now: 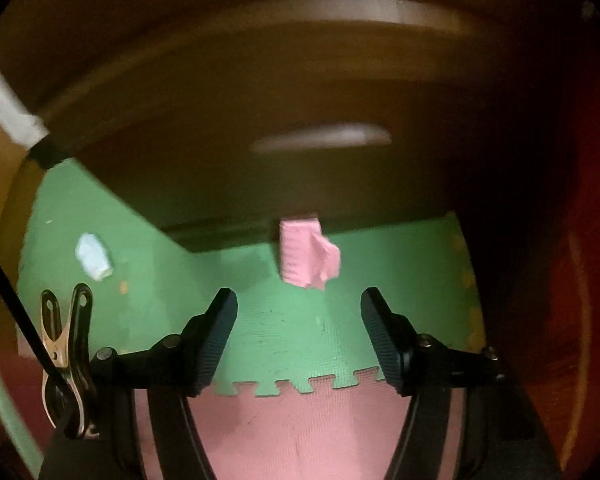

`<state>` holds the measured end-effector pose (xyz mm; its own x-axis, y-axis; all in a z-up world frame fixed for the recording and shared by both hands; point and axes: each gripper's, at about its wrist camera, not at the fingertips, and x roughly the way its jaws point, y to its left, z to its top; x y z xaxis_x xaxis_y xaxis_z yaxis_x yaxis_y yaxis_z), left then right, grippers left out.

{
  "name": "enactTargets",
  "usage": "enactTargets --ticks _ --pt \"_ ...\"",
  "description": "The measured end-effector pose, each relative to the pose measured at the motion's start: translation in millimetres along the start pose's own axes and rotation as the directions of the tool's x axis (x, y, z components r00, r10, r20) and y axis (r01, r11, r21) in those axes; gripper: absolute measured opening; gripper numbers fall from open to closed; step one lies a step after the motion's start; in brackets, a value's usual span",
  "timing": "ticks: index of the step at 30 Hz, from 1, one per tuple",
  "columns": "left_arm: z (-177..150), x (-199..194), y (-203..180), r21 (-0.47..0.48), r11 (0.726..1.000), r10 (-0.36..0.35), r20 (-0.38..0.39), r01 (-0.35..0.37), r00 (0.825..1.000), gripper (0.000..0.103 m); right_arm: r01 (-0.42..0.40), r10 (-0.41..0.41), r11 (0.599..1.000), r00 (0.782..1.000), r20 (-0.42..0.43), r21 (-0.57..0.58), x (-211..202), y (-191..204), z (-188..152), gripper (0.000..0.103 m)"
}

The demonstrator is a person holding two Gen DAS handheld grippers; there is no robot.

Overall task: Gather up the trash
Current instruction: 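Carry the pink paper away from the nightstand toward the bucket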

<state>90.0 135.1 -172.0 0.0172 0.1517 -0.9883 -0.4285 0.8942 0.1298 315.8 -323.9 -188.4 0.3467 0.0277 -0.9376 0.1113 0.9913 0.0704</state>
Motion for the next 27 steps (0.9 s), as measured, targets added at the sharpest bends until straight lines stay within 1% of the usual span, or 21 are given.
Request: enactTargets --ticks 3,6,8,10,12,13,14,18,19,20,21,23,24,25,26,27 --pt "-1.2 -0.1 -1.0 -0.001 1.000 0.004 0.005 -0.004 1.000 0.010 -0.006 0.007 1.000 0.999 -0.031 0.014 37.8 -2.9 0.1 0.067" --pt "-1.3 -1.6 -4.0 -0.006 1.000 0.011 0.010 -0.011 1.000 0.010 0.034 -0.034 0.999 0.998 -0.056 -0.005 77.9 -1.3 1.9 0.071" --pt "-0.6 -1.9 -4.5 -0.011 1.000 0.013 0.008 -0.013 1.000 0.010 0.056 -0.055 0.998 0.997 -0.063 0.025 98.2 -4.0 3.6 0.071" --pt "-0.4 -2.4 -4.9 -0.017 1.000 0.014 0.010 -0.013 1.000 0.010 0.062 -0.058 0.996 0.997 -0.057 0.070 113.1 -8.9 5.2 0.071" --pt "-1.3 -2.3 -5.5 -0.015 1.000 0.017 0.015 -0.017 1.000 0.010 0.076 -0.072 0.994 0.996 -0.054 0.080 125.1 -9.6 6.7 0.071" --pt "-1.6 -2.3 -6.1 -0.011 1.000 0.019 0.016 -0.019 1.000 0.010 0.091 -0.087 0.994 0.995 -0.058 0.068 130.8 -8.1 7.5 0.071" --pt "-1.9 -2.7 -5.9 -0.010 1.000 0.019 0.018 -0.019 1.000 0.010 0.129 -0.126 0.990 0.990 -0.070 0.052 134.8 -6.3 8.1 0.071" --pt "-3.1 -3.5 -8.0 -0.006 1.000 0.022 0.021 -0.022 1.000 0.010 0.129 -0.128 0.992 0.988 -0.091 0.006 148.4 0.4 12.0 0.071" --pt "-3.0 -3.6 -8.4 -0.005 1.000 0.023 0.021 -0.023 1.000 0.010 0.124 -0.123 0.992 0.987 -0.102 0.005 151.3 0.8 13.1 0.068" --pt "-2.9 -3.6 -8.7 -0.003 1.000 0.024 0.020 -0.024 1.000 0.010 0.114 -0.112 0.993 0.987 -0.114 0.007 153.7 0.7 13.8 0.062" --pt "-3.0 -3.3 -8.9 0.000 1.000 0.024 0.019 -0.024 1.000 0.010 0.095 -0.093 0.995 0.988 -0.124 0.012 155.7 0.9 14.4 0.054" --pt "-3.2 -4.4 -10.2 0.005 1.000 0.023 0.019 -0.023 1.000 0.010 0.080 -0.079 0.997 0.989 -0.124 0.008 155.7 2.7 14.8 0.046" --pt "-3.5 -5.1 -10.8 0.007 1.000 0.024 0.018 -0.024 1.000 0.010 0.069 -0.070 0.998 0.990 -0.121 -0.008 154.7 4.7 14.1 0.038" --pt "-3.7 -5.8 -11.6 0.008 1.000 0.022 0.019 -0.022 1.000 0.010 0.076 -0.078 0.997 0.990 -0.119 -0.021 153.9 6.0 13.4 0.027" --pt "-3.9 -6.4 -12.5 0.010 1.000 0.021 0.020 -0.021 1.000 0.010 0.100 -0.104 0.994 0.989 -0.107 -0.042 150.9 5.7 11.4 0.015" --pt "-4.9 -6.8 -12.8 0.011 1.000 0.020 0.020 -0.020 1.000 0.010 0.108 -0.112 0.993 0.989 -0.097 -0.044 148.8 3.0 9.9 0.007"
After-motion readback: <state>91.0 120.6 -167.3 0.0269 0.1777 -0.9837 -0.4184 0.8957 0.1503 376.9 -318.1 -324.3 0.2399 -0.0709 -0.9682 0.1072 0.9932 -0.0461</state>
